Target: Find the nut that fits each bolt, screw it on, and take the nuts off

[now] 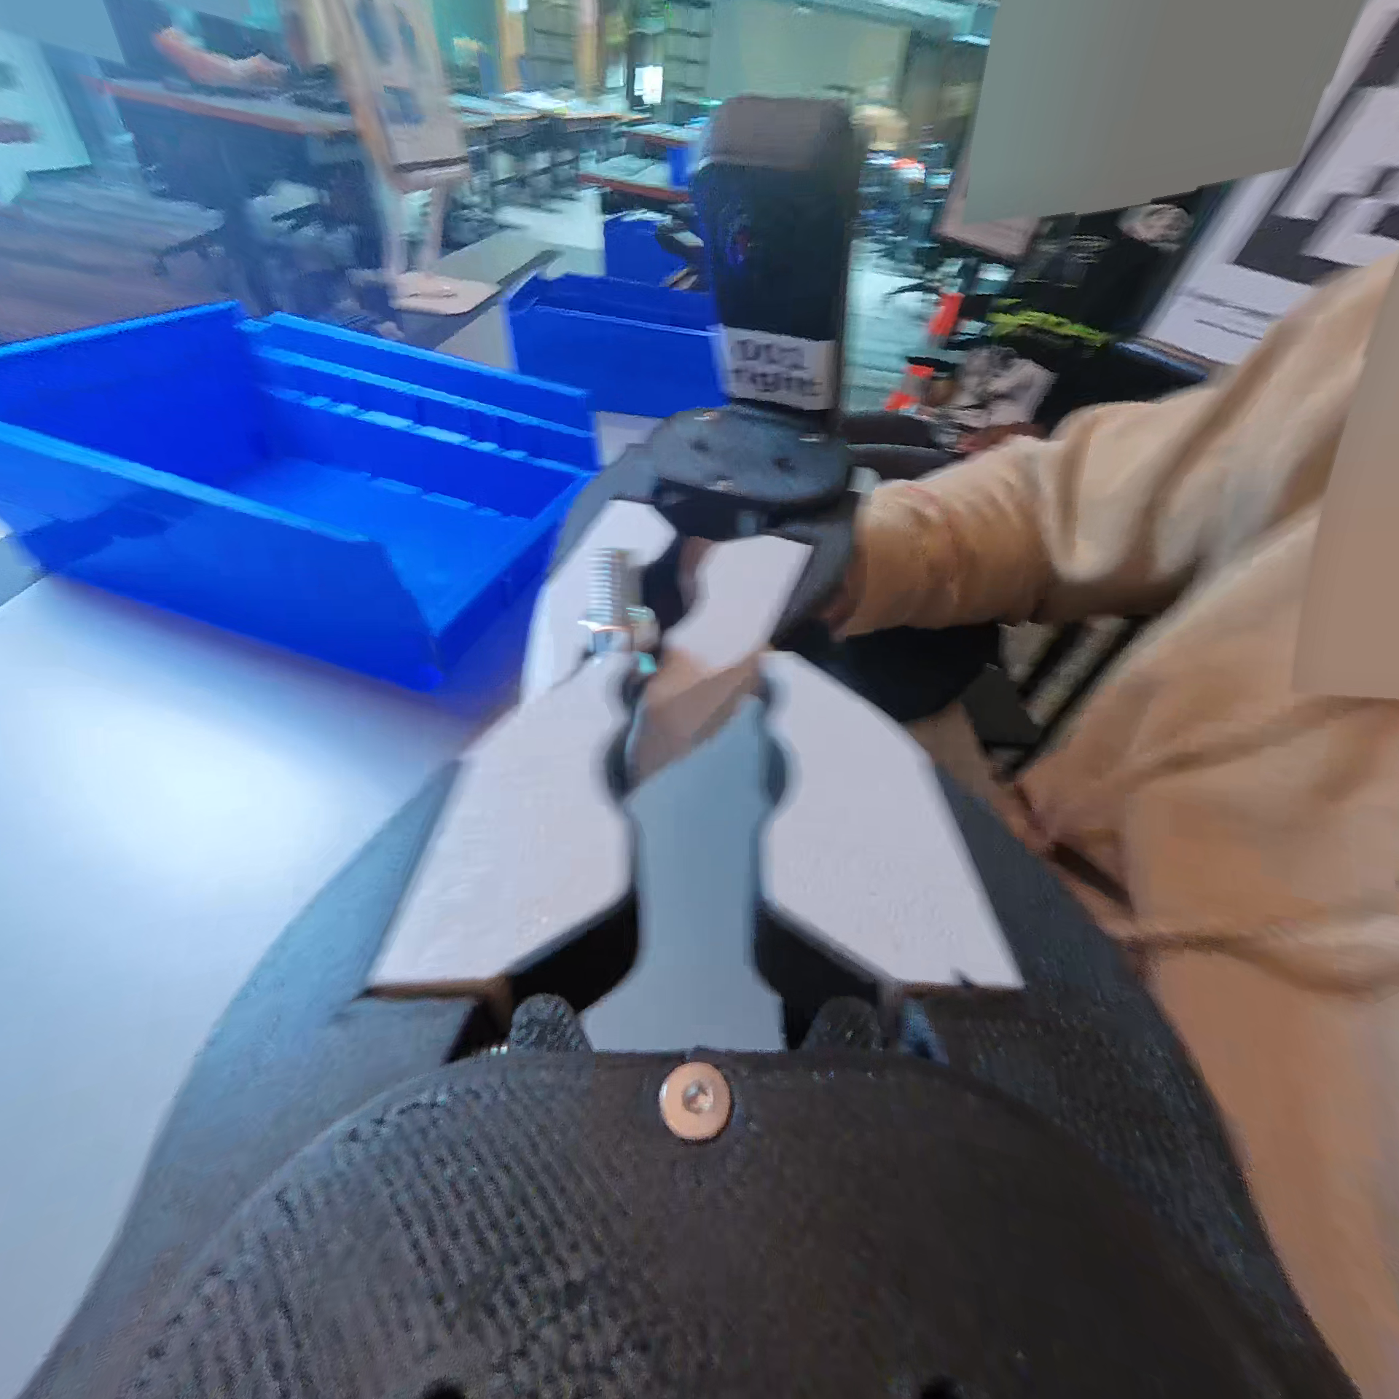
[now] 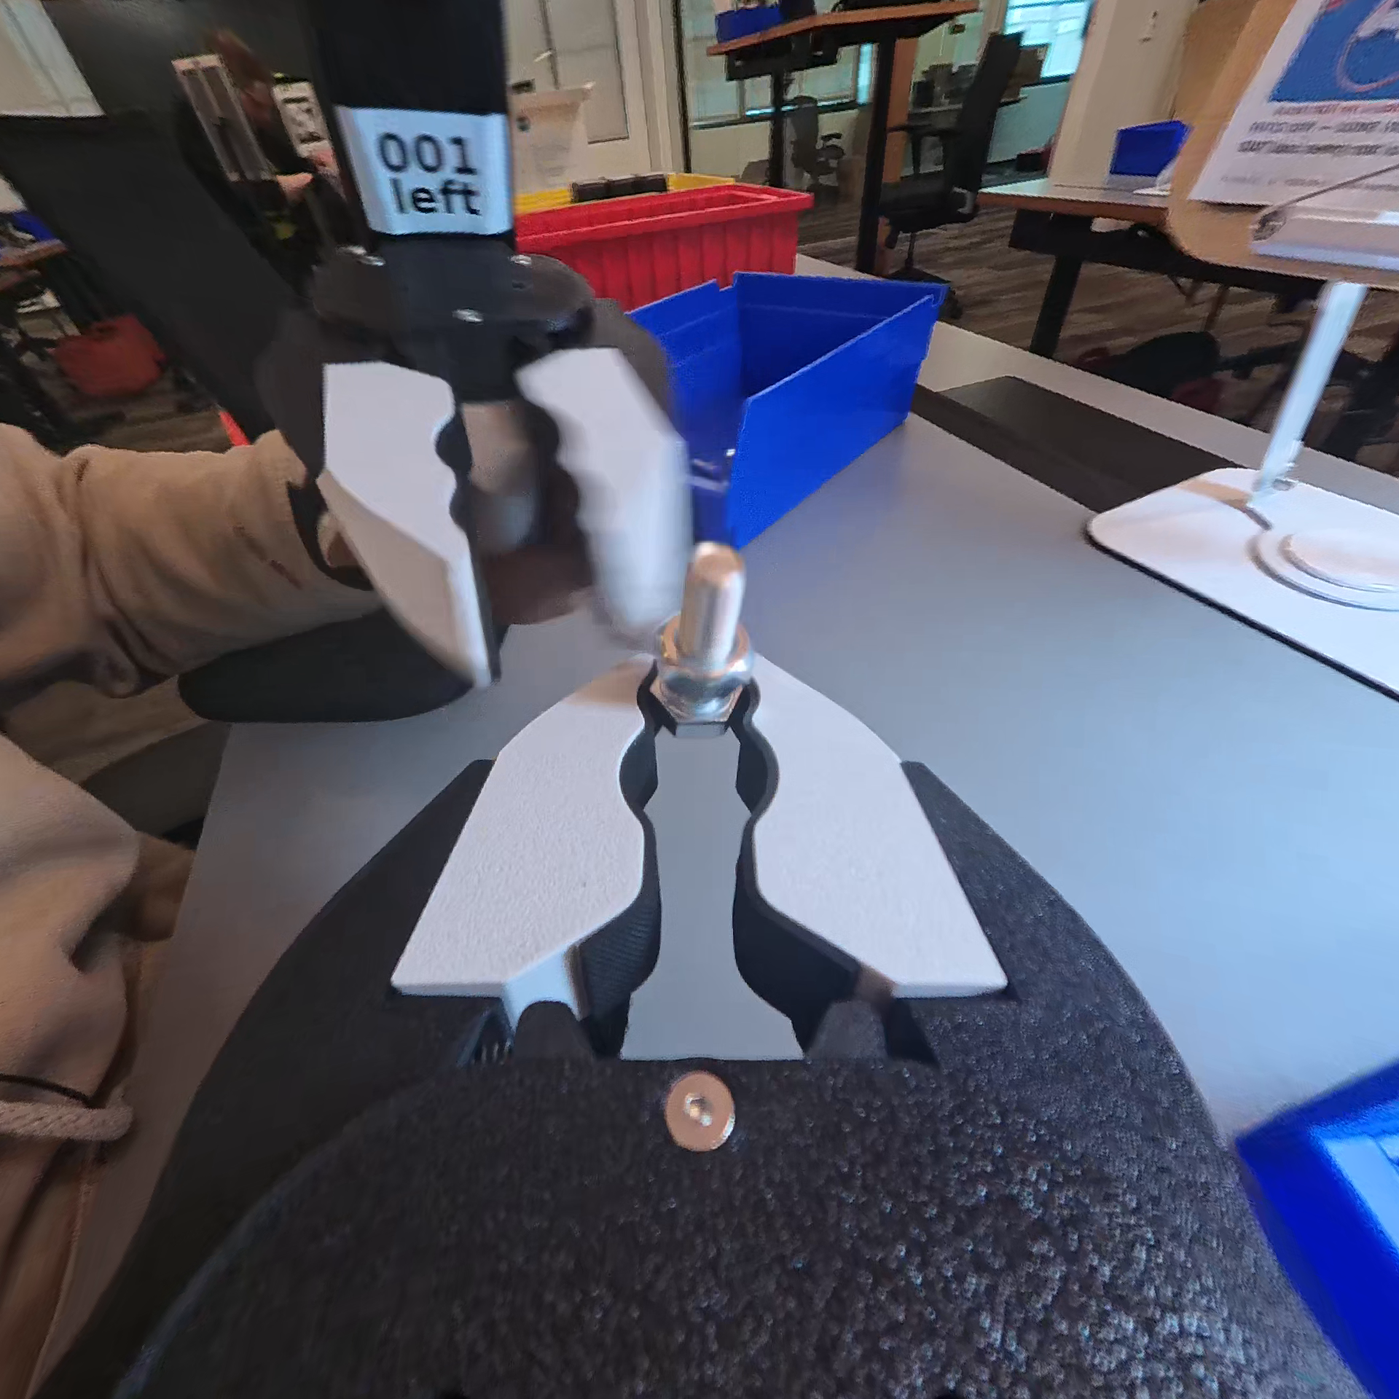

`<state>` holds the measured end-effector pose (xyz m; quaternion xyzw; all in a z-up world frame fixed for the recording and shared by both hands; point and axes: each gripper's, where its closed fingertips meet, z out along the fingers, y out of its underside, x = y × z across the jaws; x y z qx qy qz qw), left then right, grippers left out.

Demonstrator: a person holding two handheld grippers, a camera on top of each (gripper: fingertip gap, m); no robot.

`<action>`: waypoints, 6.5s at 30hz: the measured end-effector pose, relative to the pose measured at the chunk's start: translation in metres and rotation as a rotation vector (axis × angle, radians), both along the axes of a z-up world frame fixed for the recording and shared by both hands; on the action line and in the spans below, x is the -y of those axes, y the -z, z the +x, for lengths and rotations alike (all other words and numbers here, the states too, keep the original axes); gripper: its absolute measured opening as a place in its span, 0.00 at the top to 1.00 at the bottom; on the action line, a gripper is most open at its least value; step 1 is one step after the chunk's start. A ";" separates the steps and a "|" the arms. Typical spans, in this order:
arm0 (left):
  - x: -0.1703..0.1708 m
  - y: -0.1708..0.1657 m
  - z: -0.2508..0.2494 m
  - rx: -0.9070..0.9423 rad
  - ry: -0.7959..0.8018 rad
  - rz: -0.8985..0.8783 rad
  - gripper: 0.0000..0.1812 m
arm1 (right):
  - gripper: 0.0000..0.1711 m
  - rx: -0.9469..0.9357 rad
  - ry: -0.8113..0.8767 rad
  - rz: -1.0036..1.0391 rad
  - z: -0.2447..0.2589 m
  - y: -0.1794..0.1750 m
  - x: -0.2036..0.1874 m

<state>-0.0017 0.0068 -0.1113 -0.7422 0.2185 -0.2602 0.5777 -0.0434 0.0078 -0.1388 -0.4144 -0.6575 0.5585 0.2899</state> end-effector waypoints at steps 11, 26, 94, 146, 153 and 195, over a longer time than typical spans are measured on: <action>-0.005 0.000 0.003 -0.001 -0.013 0.018 0.73 | 0.90 0.003 -0.024 0.012 0.002 -0.001 0.005; 0.010 -0.026 0.001 0.082 0.050 0.118 0.98 | 0.90 -0.001 0.009 0.016 0.002 -0.004 -0.003; 0.001 -0.034 0.000 0.058 -0.072 0.184 0.90 | 0.91 -0.020 0.029 -0.090 0.001 -0.019 -0.011; -0.011 -0.032 -0.014 0.044 -0.197 0.192 0.79 | 0.91 -0.020 0.009 -0.037 0.002 -0.016 0.001; 0.001 -0.036 0.005 0.043 -0.080 0.201 0.92 | 0.91 -0.018 0.032 -0.041 0.000 -0.017 -0.006; -0.015 -0.025 -0.013 0.003 -0.217 0.175 0.78 | 0.91 0.010 0.001 -0.005 0.001 -0.008 0.006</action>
